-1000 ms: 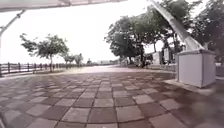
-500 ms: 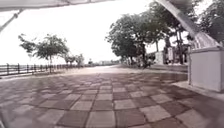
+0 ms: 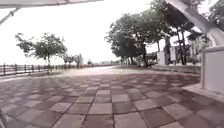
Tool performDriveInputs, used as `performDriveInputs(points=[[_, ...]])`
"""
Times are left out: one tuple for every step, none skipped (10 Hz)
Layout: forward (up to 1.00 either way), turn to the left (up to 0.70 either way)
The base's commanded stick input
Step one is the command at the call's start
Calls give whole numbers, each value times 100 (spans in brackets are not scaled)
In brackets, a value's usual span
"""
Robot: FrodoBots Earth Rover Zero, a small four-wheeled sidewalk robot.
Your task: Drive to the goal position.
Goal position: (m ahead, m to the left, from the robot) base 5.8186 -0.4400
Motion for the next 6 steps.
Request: performDriveInputs(points=[[100, 0], [100, 0], [100, 0], [100, 0], [100, 0], [100, 0]])
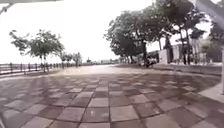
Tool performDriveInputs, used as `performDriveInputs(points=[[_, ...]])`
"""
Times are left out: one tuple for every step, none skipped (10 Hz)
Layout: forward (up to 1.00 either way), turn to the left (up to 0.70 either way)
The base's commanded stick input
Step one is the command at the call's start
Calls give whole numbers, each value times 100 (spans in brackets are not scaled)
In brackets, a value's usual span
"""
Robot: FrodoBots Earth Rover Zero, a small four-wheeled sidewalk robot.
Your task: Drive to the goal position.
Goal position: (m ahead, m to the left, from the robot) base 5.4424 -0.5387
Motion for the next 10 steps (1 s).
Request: performDriveInputs(points=[[100, 0], [100, 0], [100, 0], [100, 0], [100, 0], [100, 0], [100, 0], [100, 0], [100, 0], [100, 0]])
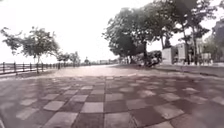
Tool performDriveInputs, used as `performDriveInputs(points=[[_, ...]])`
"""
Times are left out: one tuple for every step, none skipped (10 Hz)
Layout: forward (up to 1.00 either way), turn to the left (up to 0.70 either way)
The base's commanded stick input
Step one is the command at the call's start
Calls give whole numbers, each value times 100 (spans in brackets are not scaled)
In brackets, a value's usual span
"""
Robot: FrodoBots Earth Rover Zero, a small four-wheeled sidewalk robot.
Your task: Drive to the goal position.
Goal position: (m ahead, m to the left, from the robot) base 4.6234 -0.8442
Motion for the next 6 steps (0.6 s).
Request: performDriveInputs(points=[[100, 0], [100, 0], [100, 0], [100, 0], [100, 0], [100, 0]])
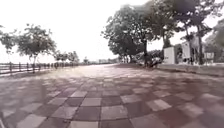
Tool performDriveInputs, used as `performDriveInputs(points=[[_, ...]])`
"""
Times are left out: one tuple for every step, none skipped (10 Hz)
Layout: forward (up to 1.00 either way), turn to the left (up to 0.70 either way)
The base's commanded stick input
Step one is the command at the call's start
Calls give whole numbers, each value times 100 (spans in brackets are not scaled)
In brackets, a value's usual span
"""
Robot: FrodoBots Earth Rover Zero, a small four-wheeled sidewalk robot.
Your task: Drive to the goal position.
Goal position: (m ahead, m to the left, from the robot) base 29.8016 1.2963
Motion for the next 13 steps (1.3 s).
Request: performDriveInputs(points=[[100, 0], [100, 0], [100, 0], [100, 0], [100, 0], [100, 0], [100, 0], [100, 0], [100, 0], [100, 0], [100, 0], [100, 0], [100, 0]])
